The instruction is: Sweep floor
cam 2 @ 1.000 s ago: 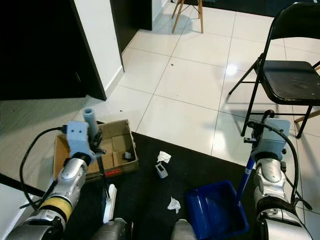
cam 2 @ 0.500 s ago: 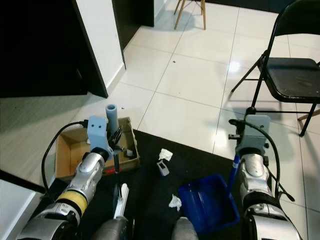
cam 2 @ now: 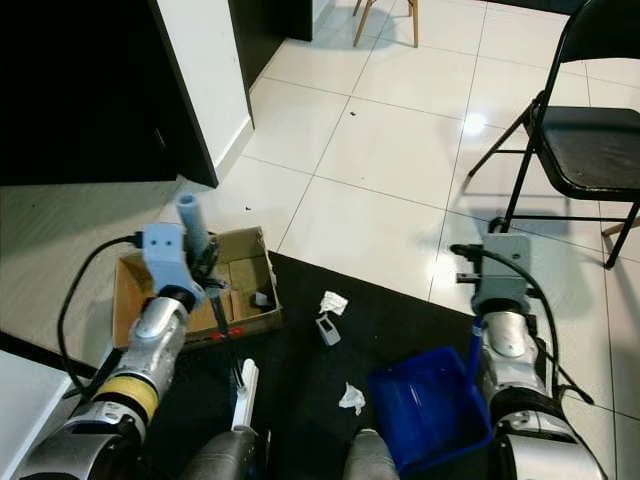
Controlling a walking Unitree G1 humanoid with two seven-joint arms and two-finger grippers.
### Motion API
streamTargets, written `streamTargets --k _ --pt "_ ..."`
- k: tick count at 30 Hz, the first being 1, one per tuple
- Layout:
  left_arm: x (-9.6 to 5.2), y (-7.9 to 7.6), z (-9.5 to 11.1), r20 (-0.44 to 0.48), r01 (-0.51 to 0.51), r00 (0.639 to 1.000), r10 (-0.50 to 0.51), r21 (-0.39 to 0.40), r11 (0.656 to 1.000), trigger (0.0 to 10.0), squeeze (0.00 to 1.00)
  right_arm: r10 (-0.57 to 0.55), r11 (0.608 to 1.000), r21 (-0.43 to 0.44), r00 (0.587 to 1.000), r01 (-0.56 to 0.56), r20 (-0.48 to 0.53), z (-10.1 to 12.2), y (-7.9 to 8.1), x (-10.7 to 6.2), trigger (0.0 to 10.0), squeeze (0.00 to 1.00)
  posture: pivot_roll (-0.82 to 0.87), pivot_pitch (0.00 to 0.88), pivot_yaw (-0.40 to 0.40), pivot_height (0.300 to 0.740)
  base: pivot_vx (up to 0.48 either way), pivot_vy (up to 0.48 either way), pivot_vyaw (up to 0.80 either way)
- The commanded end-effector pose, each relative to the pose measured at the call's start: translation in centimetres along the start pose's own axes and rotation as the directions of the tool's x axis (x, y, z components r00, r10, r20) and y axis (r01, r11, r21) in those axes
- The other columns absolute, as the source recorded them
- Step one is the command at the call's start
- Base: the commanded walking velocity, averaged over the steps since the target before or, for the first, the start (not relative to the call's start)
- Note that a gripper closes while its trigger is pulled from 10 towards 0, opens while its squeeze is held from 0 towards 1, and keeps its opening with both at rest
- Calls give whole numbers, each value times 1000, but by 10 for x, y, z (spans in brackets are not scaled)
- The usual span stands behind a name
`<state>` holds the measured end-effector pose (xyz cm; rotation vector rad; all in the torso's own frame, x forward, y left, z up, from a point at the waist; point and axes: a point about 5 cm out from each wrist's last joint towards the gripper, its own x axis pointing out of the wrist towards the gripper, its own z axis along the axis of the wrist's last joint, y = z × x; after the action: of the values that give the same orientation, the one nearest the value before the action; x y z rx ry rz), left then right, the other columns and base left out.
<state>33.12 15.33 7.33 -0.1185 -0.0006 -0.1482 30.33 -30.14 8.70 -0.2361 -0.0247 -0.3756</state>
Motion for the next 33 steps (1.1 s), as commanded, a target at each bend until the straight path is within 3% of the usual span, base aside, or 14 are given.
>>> streamTargets --k 1,5,9,22,28,33 --pt "-6 9 -5 -7 -25 1000 24 -76 997 10000 0 -24 998 50 999 25 -36 -10 -2 -7 10000 0 -9 215 40 740 0 0 0" --pt "-8 12 -3 11 -16 1000 17 -111 994 10000 0 18 999 34 999 -17 -29 -13 10 -11 10000 0 -1 211 41 740 0 0 0" --pt "-10 13 -3 16 -16 1000 18 -113 993 10000 0 -13 1000 25 999 14 -36 -14 5 -12 10000 0 2 206 42 740 0 0 0" --pt "-15 18 -6 6 -22 1000 23 -112 993 10000 0 -229 973 -7 973 229 -11 4 -76 -1 10000 0 -11 180 50 740 0 0 0" --pt "-13 17 -5 6 -18 1000 19 -112 994 10000 0 -248 969 19 969 248 2 10 -80 3 10000 0 -14 172 52 740 0 0 0" --pt "-11 15 -5 -6 -15 1000 15 -110 994 10000 0 -205 966 165 978 199 23 22 -66 15 10000 0 -20 167 46 740 0 0 0"
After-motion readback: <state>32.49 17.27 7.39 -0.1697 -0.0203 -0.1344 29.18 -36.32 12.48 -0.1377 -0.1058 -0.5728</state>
